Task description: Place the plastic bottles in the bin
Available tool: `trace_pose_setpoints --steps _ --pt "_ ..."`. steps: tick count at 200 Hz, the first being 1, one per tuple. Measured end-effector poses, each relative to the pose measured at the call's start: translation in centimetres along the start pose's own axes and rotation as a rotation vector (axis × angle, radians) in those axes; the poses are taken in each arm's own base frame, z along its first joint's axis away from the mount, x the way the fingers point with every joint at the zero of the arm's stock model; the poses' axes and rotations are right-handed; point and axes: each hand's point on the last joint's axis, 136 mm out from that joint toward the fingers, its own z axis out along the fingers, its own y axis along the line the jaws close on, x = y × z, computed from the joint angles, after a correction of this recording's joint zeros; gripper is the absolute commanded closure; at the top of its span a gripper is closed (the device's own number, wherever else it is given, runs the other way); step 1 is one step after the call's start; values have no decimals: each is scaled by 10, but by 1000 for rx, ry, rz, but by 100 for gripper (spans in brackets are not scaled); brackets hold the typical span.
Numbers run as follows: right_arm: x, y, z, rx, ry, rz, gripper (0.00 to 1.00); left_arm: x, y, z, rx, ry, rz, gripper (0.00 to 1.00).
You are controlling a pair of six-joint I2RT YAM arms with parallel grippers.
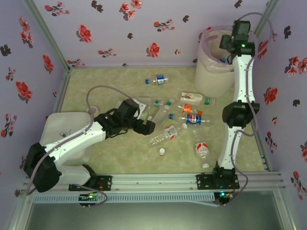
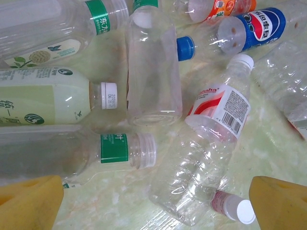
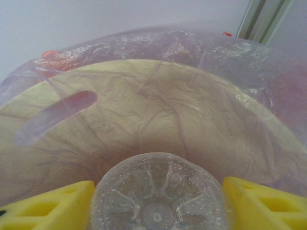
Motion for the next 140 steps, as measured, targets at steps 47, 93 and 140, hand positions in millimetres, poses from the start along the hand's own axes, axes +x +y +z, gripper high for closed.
trace_pose_setpoints --steps 47,93,140 --pt "-2 -6 -2 -3 -2 15 2 -8 6 -4 -43 -21 -56 0" --pt "-30 -2 -44 -65 -68 56 1 -4 36 1 -177 -92 -541 0" --pt "-63 17 -135 -167 -190 70 1 19 44 16 -178 -113 -1046 3"
